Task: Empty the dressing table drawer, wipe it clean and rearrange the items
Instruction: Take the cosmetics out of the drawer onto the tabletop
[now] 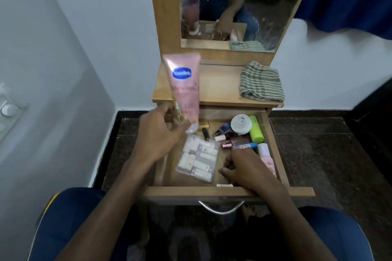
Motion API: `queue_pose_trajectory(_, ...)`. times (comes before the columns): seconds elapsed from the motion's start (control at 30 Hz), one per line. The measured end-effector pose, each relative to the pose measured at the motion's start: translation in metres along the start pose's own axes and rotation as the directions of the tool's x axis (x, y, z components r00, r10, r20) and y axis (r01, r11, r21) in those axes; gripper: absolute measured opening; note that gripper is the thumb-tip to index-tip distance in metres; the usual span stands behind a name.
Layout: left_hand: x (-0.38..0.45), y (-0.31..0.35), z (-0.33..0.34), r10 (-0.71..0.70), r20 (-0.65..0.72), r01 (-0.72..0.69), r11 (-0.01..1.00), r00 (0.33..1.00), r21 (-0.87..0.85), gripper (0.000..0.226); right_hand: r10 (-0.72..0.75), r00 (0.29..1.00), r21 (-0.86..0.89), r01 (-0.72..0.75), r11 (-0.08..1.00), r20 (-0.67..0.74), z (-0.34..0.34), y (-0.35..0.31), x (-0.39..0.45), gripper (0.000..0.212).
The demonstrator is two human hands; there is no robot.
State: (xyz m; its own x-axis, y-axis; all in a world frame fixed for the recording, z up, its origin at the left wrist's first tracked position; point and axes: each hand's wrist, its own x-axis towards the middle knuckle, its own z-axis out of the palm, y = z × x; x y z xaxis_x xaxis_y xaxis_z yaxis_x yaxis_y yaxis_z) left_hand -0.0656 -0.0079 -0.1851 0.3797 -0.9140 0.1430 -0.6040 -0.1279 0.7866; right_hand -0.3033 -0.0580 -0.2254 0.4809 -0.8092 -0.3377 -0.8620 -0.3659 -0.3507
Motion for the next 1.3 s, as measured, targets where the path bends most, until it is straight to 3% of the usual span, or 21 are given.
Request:
queue_pose_trajectory(0.07, 0.026, 0.003, -0.004, 0.066, -0.202, -0.068, 0.998, 0.977, -0.004, 0.04, -0.005, 1.0, -0.012, 0.005, 1.0, -0.004, 0.0, -0.001, -0.001, 0.027)
queue_pose_trajectory(0.17, 0.07, -0.002, -0.007, 0.147, -0.325, -0.134, 0.989, 0.934, 0.064, 0.049, 0.002, 1.0, -0.004, -0.002, 1.0, -0.008, 0.002, 0.0, -0.003, 0.029)
queue_pose_trajectory(0.5, 0.164, -0.032, 0.009, 0.048, -0.411, -0.029, 0.998, 0.91, 0.053, 0.056, -0.001, 0.999, -0.031, 0.002, 1.0, 0.034, -0.002, -0.001, 0.003, 0.025)
queue_pose_trajectory(0.87, 0.18, -0.027, 0.014, 0.027, -0.355, -0.011, 0.999, 0.935, 0.047, 0.053, -0.002, 0.999, -0.014, 0.002, 1.0, 0.032, -0.004, -0.003, 0.005, 0.026)
queue_pose_trajectory(0.97, 0.177, -0.024, 0.008, 0.032, -0.338, -0.018, 0.999, 0.941, 0.045, 0.061, 0.008, 1.0, -0.01, -0.008, 1.0, 0.026, -0.004, -0.004, 0.005, 0.024)
queue_pose_trajectory(1.03, 0.17, -0.023, 0.002, 0.011, -0.397, 0.008, 0.999, 0.918, 0.047, 0.07, 0.013, 0.999, 0.017, -0.014, 1.0, 0.035, -0.005, -0.005, 0.004, 0.019)
queue_pose_trajectory(1.13, 0.134, -0.012, -0.003, 0.17, -0.484, -0.132, 0.985, 0.859, 0.112, 0.048, 0.009, 1.0, 0.017, -0.009, 1.0, 0.002, -0.003, -0.006, 0.006, 0.012)
queue_pose_trajectory(1.2, 0.095, -0.003, -0.002, 0.302, -0.436, -0.252, 0.953, 0.848, 0.17, 0.023, 0.032, 0.997, -0.009, -0.033, 0.999, -0.071, 0.0, -0.006, 0.012, 0.012)
queue_pose_trajectory(1.27, 0.057, 0.003, 0.003, 0.303, -0.204, -0.267, 0.946, 0.931, 0.186, 0.008, 0.072, 0.99, 0.0, -0.072, 0.997, -0.122, 0.003, -0.008, 0.019, 0.014)
queue_pose_trajectory(1.3, 0.043, 0.005, 0.009, 0.22, -0.035, -0.21, 0.959, 0.975, 0.188, 0.01, 0.086, 0.987, 0.016, -0.085, 0.996, -0.134, 0.005, -0.01, 0.022, 0.015)
